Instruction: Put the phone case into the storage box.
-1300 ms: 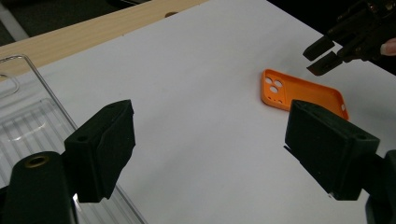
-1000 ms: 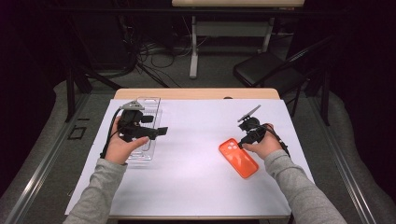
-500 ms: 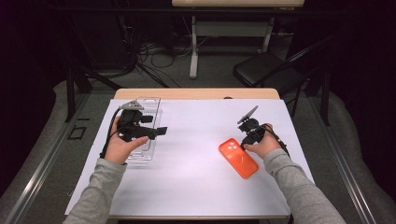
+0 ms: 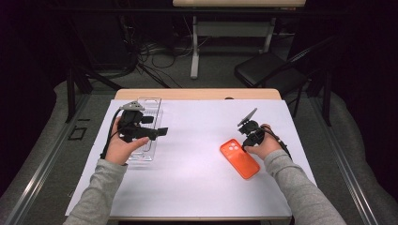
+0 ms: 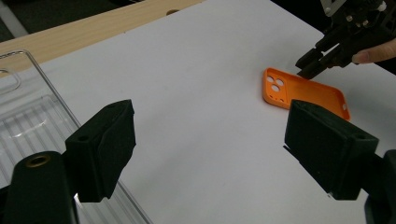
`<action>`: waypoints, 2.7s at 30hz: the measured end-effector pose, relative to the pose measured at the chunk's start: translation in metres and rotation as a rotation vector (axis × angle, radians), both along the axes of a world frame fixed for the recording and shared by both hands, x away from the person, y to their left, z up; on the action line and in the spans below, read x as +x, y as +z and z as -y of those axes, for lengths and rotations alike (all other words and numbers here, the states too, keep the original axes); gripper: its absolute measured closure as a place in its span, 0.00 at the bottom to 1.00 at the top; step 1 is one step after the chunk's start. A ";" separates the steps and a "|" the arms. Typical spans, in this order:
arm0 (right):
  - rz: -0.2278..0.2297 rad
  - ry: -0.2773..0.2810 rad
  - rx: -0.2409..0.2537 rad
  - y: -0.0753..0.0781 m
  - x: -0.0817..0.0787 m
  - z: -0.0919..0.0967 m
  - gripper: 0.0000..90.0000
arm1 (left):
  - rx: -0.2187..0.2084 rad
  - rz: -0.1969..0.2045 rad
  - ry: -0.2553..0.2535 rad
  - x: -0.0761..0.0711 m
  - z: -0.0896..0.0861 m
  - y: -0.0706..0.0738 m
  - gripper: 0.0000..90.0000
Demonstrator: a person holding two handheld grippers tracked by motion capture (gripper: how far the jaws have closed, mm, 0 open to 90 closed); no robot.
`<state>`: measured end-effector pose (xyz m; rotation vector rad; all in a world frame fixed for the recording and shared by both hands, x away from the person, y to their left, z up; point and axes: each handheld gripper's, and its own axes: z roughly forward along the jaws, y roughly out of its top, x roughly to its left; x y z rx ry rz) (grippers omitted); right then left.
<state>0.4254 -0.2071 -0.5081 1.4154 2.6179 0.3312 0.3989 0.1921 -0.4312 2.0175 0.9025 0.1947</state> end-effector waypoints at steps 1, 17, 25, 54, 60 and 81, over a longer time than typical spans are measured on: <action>0.015 0.001 0.010 -0.002 0.000 0.000 0.78 | 0.001 0.001 -0.001 0.000 0.000 0.000 0.18; -0.037 -0.044 -0.016 -0.004 -0.001 0.001 0.74 | 0.003 -0.005 0.000 0.001 0.000 -0.002 0.18; -0.042 -0.021 -0.019 -0.004 0.000 0.002 0.76 | 0.013 -0.008 -0.004 0.002 0.000 -0.003 0.18; -0.091 -0.014 -0.036 -0.013 -0.001 -0.001 0.92 | 0.012 -0.012 0.004 0.002 0.000 -0.004 0.18; -0.093 -0.016 -0.030 -0.015 -0.001 0.000 0.96 | 0.014 -0.013 0.005 0.003 0.000 -0.005 0.18; -0.103 -0.013 -0.049 -0.014 0.000 0.000 0.99 | 0.015 -0.014 0.007 0.003 -0.001 -0.005 0.18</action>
